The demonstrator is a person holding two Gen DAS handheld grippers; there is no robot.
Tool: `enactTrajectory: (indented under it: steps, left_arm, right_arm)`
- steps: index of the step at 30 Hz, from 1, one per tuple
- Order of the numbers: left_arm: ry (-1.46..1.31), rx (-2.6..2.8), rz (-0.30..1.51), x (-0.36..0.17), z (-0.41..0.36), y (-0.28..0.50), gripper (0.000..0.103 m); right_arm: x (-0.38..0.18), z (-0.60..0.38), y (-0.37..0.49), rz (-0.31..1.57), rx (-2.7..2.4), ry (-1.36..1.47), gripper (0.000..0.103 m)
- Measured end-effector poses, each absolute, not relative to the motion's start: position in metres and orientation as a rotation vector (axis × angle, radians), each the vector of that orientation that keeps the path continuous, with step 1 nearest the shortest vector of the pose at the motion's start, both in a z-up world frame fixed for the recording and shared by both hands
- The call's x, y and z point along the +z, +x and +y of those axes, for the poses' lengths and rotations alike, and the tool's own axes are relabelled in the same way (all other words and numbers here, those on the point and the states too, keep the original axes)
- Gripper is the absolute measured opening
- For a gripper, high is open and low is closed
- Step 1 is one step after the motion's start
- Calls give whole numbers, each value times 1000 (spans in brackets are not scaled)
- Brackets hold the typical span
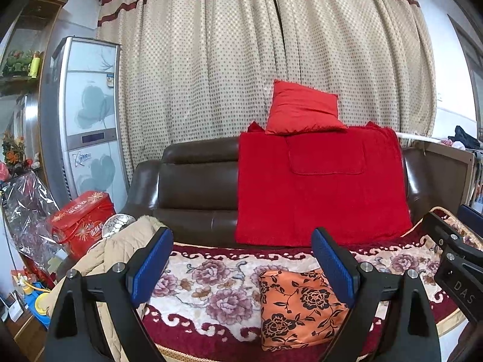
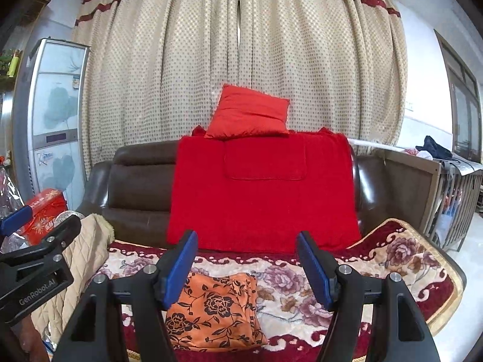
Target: Fold small clothes
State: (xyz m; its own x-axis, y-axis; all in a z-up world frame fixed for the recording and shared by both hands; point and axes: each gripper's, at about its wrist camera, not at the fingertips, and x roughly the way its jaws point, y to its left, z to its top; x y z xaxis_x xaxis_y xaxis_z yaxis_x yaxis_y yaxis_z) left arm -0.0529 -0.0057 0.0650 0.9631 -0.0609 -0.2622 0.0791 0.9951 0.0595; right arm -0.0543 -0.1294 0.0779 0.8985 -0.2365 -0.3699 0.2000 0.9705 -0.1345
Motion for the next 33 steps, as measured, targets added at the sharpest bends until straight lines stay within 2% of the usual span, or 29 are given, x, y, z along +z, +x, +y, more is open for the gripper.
enactTrajectory:
  steps: [33]
  left_arm:
    - [48,-135,189,92,0,-83,93]
  right_arm:
    - [102,-118,-77,324,-215,-99,72]
